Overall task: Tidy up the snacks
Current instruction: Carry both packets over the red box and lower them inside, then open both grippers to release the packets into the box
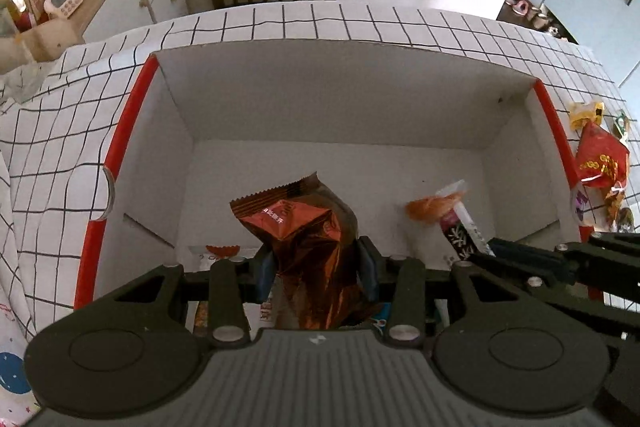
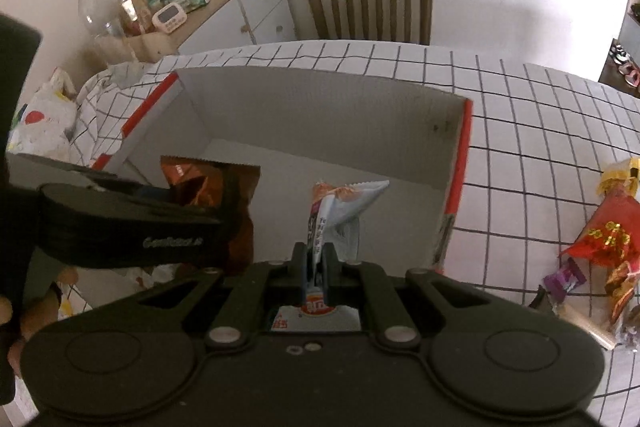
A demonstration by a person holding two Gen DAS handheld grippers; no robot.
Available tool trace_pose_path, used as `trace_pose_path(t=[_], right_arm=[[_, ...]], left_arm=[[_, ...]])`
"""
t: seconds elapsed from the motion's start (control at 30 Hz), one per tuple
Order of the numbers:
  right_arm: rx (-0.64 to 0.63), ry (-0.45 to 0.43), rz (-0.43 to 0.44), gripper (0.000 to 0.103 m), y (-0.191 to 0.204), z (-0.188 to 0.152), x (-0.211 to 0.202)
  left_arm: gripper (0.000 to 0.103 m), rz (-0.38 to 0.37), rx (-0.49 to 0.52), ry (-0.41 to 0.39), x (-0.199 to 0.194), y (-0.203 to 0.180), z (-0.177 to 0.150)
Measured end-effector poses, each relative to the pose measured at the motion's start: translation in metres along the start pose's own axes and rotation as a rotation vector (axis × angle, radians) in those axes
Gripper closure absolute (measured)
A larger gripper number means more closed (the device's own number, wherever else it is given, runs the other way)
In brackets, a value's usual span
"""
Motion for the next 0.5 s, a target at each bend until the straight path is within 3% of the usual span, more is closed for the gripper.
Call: trace_pose_path(t=[0.13,0.27,0.5], right_arm=[[-0.007,0.002,-0.006,0.089,0.004,0.001,0.001],[0.012,0.004,0.002,0.082,0.003,0.002,-0.004],[0.033,-0.005,0.014,0.066,0.000,0.000,-0.015]], left_arm=[[0.059,-0.003,-0.033,0.008,0.002,0.008,0.001],[0.041,-0.009,-0.068,0.015,0.002,0.014,0.001],[0.040,-0.006,-0.071,-0.021,-0.016,0.015,0.000]])
Point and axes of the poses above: each gripper's, at about its wrist camera, not at the fingertips, and x roughly the way its jaws point, y to its left, z to its top, the point moved 5 cm from there along x, roughly the way its jaws point, and after that the axes turned 3 degrees about x, right-handed, at the moved point
